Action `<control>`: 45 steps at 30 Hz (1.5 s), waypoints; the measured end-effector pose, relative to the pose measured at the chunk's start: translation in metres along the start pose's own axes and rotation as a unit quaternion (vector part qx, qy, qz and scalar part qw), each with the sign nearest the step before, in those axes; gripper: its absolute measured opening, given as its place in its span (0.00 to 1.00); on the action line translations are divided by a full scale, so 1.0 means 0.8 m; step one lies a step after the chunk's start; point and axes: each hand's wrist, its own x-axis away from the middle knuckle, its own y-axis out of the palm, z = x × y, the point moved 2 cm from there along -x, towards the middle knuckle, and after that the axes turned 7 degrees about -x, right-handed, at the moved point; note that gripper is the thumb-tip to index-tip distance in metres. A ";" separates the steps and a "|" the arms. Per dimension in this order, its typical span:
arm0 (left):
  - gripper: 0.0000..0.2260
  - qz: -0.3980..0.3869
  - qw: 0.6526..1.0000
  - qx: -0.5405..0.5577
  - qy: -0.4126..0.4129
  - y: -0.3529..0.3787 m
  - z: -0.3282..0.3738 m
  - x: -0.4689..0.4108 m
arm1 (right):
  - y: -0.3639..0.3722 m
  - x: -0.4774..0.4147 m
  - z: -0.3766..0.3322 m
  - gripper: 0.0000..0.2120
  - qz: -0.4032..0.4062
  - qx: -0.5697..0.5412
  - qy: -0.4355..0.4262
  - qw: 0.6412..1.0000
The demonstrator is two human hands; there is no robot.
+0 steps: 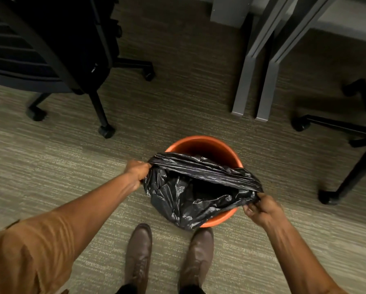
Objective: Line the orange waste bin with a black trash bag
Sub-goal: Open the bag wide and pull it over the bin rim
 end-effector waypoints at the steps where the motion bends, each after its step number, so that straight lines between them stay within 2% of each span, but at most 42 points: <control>1: 0.10 -0.008 1.000 0.015 -0.006 0.002 -0.004 0.001 | -0.002 0.001 0.005 0.14 -0.005 -0.021 0.003 1.000; 3: 0.10 -0.015 0.999 0.036 -0.012 0.004 -0.010 0.004 | -0.003 0.005 0.019 0.13 -0.015 -0.056 0.002 0.998; 5: 0.12 -0.018 0.998 0.049 -0.017 0.008 -0.012 0.006 | -0.007 0.004 0.036 0.07 -0.011 -0.076 -0.010 0.997; 7: 0.11 -0.009 0.998 0.053 -0.017 0.012 -0.013 0.007 | -0.018 0.000 0.054 0.01 0.035 -0.073 -0.038 0.996; 10: 0.07 0.013 0.998 0.053 -0.017 0.017 -0.022 0.003 | -0.042 -0.010 0.078 0.08 0.106 -0.042 -0.113 0.987; 13: 0.15 0.045 0.999 0.022 -0.021 0.021 -0.038 -0.005 | -0.065 -0.018 0.099 0.14 0.105 0.031 -0.158 0.981; 19: 0.16 0.073 0.995 -0.062 -0.006 0.026 -0.062 -0.017 | -0.089 -0.047 0.107 0.09 0.115 0.164 -0.201 0.959; 24: 0.12 0.077 0.991 -0.102 0.026 0.034 -0.070 -0.033 | -0.090 -0.083 0.099 0.16 0.179 0.267 -0.239 0.917; 28: 0.09 0.062 0.993 -0.083 0.063 0.045 -0.055 -0.038 | -0.073 -0.103 0.083 0.17 0.187 0.281 -0.244 0.909; 33: 0.04 0.075 0.992 -0.063 0.084 0.038 -0.030 -0.043 | -0.036 -0.102 0.053 0.18 0.121 0.211 -0.242 0.939; 37: 0.11 0.048 0.995 -0.021 0.083 0.028 -0.008 -0.036 | -0.016 -0.079 0.027 0.17 0.065 0.118 -0.236 0.962; 41: 0.08 0.024 0.996 0.059 0.067 0.017 0.017 -0.028 | -0.006 -0.054 0.005 0.14 0.023 0.025 -0.208 0.978; 45: 0.09 0.044 0.991 0.015 0.123 0.014 0.042 -0.019 | -0.001 -0.043 -0.010 0.19 -0.001 0.022 -0.176 0.984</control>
